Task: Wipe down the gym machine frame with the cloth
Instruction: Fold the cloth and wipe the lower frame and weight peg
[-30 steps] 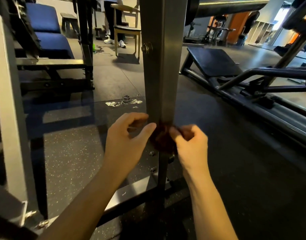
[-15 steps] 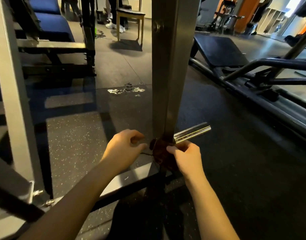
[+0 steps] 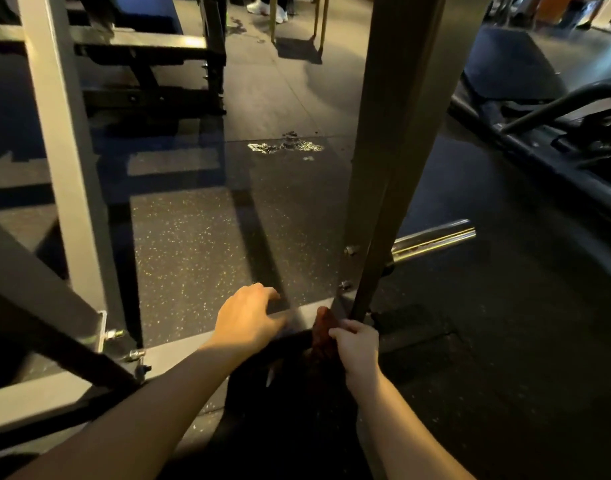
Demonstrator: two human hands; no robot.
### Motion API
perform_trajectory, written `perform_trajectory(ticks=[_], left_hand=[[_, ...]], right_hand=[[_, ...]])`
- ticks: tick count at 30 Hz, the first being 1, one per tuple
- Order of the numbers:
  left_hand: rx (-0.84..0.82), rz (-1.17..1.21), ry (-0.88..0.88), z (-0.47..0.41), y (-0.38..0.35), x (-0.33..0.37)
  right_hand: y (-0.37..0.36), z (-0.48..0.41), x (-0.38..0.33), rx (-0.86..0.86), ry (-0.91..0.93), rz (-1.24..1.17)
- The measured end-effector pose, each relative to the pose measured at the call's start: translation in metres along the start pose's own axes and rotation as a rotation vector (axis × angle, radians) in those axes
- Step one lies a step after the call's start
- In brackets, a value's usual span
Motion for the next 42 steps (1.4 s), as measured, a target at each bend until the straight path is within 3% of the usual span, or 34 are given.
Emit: perform_trajectory(ticks=[4, 6, 10, 18, 20, 24, 27, 30, 34, 37, 39, 42], left_hand=[[0.098, -0.137, 0.015, 0.010, -0.026, -0.043], [0.127, -0.151, 0.052, 0.015, -0.040, -0.060], [0.141, -0.176, 0.115, 0.024, -0.061, -0.087], [0.224, -0.064, 0.198, 0.024, -0.074, -0.117], [0.223, -0.062, 0.199, 0.024, -0.074, -0.118], [0.209, -0.044, 0.209, 0.023, -0.073, -0.116], [0.194, -0.027, 0.212, 0.024, -0.069, -0.113], [0.202, -0.013, 0.229, 0.025, -0.065, -0.112], [0.188, -0.025, 0.228, 0.024, -0.062, -0.110], [0.155, -0.015, 0.251, 0.024, -0.062, -0.109], [0.154, -0.016, 0.250, 0.024, -0.063, -0.110], [0.160, -0.014, 0.252, 0.024, -0.063, -0.109]], right_hand=[[-0.028, -0.002, 0.007, 0.141, 0.796, 0.798], [-0.034, -0.022, 0.013, 0.142, 0.945, 1.011], [-0.039, -0.048, 0.036, 0.117, 0.814, 1.038], [-0.105, -0.022, 0.063, -0.266, 1.098, 1.221], [-0.080, -0.042, 0.047, -0.197, 0.985, 1.353], [-0.030, -0.069, 0.018, 0.014, 0.648, 1.343], [-0.042, -0.062, 0.012, 0.032, 0.576, 1.067], [-0.057, -0.045, -0.005, 0.062, 0.733, 0.880], [-0.062, -0.039, -0.020, 0.154, 1.190, 1.208], [-0.055, -0.050, 0.007, 0.049, 1.021, 1.378], [-0.060, -0.049, 0.032, -0.012, 0.859, 1.319], [-0.096, -0.034, 0.057, -0.130, 0.841, 1.176]])
Point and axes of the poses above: each hand's wrist, its own z-axis away from the middle knuckle, its own y-axis out of the back of the hand, x = y × z, the point moved 2 cm from there along -z, towards the middle knuckle, and after that the axes turned 1 degree about -z, right-handed, at the moved point
